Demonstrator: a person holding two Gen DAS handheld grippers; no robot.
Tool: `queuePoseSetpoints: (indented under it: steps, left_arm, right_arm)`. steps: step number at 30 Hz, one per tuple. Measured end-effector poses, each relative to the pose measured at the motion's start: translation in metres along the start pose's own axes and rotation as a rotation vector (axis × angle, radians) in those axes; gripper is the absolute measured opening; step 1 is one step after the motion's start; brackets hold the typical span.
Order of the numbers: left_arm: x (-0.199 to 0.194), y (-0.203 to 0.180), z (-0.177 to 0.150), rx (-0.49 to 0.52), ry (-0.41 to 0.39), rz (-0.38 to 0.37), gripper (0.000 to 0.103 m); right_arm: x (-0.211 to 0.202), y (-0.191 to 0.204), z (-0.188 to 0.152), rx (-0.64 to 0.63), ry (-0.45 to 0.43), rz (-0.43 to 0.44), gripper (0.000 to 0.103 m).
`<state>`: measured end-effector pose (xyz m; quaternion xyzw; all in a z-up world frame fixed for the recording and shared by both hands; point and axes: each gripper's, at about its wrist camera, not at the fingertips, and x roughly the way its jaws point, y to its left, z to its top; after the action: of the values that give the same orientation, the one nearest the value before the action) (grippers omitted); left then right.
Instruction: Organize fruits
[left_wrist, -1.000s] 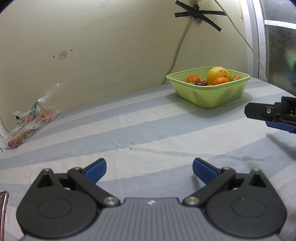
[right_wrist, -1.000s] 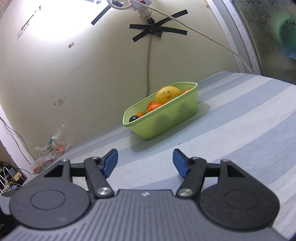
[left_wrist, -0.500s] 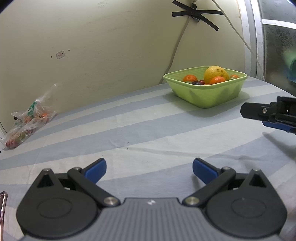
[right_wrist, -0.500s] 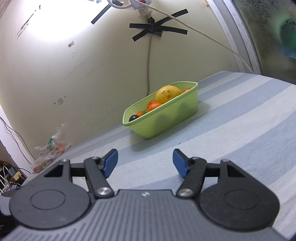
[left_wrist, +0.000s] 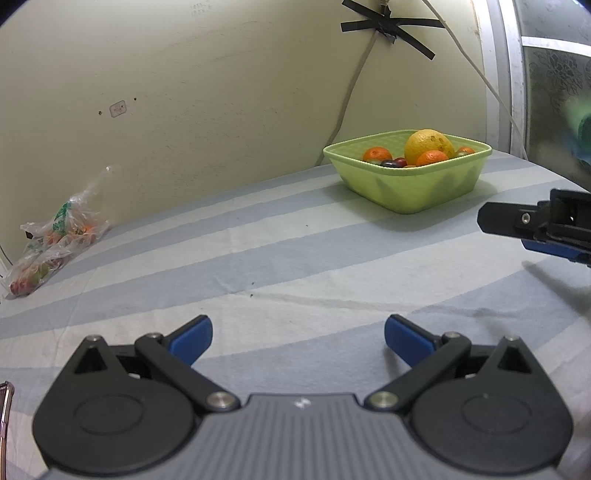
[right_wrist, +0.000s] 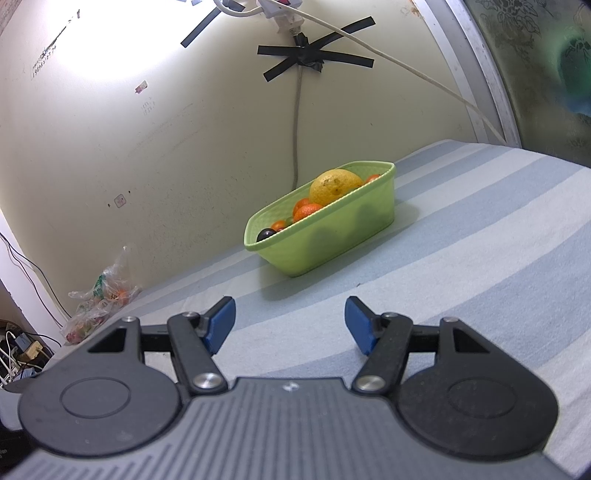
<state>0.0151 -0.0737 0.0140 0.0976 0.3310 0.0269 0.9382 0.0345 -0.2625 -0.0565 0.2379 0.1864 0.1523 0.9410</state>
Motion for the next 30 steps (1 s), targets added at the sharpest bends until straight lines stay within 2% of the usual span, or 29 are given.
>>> queuePoseSetpoints:
  steps: [30]
  left_arm:
    - [-0.0023, -0.0016, 0.001, -0.028, 0.041, -0.084, 0.103]
  right_arm:
    - [-0.0005, -0.0001, 0.0, 0.0, 0.0, 0.0, 0.068]
